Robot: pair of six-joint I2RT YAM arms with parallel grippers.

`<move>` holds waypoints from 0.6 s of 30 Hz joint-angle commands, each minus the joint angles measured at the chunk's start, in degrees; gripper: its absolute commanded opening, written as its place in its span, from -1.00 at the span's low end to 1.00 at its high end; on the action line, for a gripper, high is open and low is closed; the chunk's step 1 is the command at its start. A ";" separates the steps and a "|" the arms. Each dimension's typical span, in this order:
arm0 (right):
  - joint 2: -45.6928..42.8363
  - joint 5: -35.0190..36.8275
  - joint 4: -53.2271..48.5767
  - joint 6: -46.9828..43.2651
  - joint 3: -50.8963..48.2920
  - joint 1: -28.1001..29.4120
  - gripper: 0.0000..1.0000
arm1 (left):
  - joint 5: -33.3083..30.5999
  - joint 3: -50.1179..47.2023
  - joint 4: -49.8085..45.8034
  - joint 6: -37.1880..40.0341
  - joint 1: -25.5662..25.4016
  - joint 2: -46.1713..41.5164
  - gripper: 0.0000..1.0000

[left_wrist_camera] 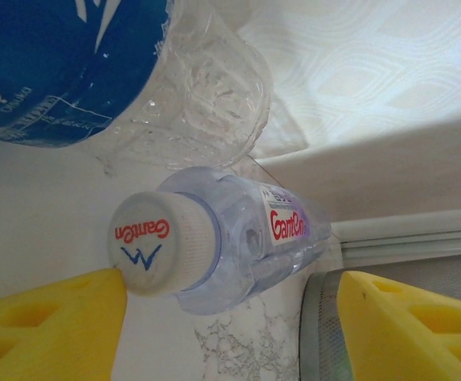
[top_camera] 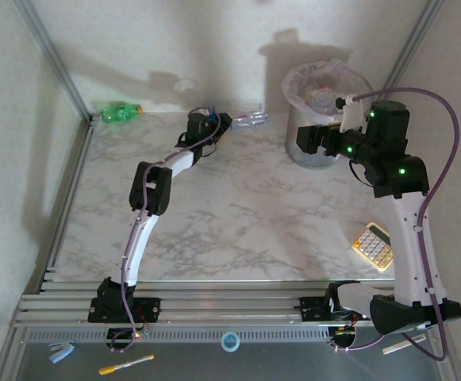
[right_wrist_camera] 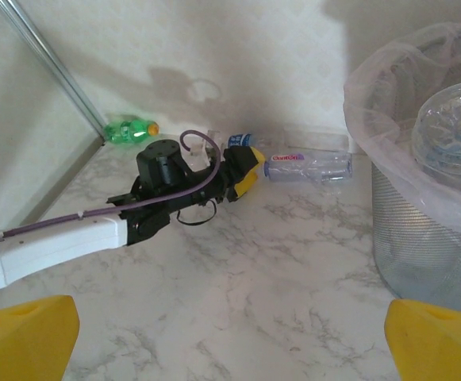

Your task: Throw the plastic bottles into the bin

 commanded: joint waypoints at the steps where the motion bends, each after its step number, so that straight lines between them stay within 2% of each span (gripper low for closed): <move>1: -1.05 0.78 0.57 -0.65 -0.91 0.35 0.98 | 1.80 1.54 3.41 -1.62 0.23 1.81 0.29; 10: -1.70 1.01 0.66 -0.65 -1.92 0.49 0.98 | 3.49 -1.26 6.89 -2.62 0.23 0.94 -0.12; 14: -2.06 1.15 0.77 -0.67 -2.22 0.47 0.98 | 4.32 -2.52 8.98 -3.16 0.22 0.23 -0.37; 18: -2.07 1.11 0.66 -0.74 -2.40 0.46 0.98 | 4.48 -4.80 10.00 -3.17 0.32 -1.17 -0.44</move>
